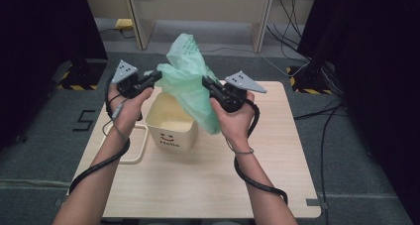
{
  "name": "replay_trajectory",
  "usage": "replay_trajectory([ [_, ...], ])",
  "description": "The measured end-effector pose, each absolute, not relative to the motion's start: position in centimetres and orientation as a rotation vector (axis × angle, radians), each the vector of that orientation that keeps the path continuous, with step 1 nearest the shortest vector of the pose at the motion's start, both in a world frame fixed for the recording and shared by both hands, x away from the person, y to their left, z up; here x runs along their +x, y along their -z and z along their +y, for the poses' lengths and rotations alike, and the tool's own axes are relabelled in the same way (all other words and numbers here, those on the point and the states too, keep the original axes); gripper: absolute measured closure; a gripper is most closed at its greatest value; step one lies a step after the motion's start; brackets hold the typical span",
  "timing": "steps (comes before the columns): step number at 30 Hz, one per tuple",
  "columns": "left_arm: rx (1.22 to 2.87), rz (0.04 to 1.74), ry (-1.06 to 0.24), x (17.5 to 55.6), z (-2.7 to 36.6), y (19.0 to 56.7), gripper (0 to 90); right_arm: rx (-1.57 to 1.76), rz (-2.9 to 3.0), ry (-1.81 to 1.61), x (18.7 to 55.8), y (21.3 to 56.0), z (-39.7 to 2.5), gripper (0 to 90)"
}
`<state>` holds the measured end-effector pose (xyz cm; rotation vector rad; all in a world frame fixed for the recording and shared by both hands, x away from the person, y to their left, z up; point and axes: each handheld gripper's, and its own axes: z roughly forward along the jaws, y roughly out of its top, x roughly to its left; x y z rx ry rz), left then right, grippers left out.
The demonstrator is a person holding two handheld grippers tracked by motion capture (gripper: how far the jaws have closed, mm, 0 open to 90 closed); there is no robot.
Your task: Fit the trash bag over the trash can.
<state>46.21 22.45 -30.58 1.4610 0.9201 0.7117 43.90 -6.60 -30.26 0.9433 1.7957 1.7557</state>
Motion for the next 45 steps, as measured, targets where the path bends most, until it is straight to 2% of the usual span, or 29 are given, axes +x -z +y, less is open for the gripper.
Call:
replay_trajectory([
  [11, 1.385, 0.932, -0.766, 46.1, 24.8, 28.7, 90.0, 0.936, 1.876, -1.738, 45.1, 31.4, -4.1, 90.0],
  [24, 1.361, 0.909, -0.774, 46.1, 24.7, 28.0, 90.0, 0.942, 1.913, -1.722, 46.3, 32.0, -1.7, 90.0],
  [32, 1.400, 0.960, -0.731, 46.5, 25.4, 29.7, 89.6, 0.942, 1.909, -1.716, 46.6, 31.8, -1.0, 90.0],
  [39, 1.433, 1.025, -0.676, 46.5, 26.6, 32.6, 76.7, 0.970, 1.892, -1.715, 47.1, 32.0, -1.0, 90.0],
  [45, 1.453, 1.048, -0.625, 46.0, 27.3, 33.4, 51.4, 0.981, 1.883, -1.724, 47.5, 32.0, -0.7, 90.0],
])
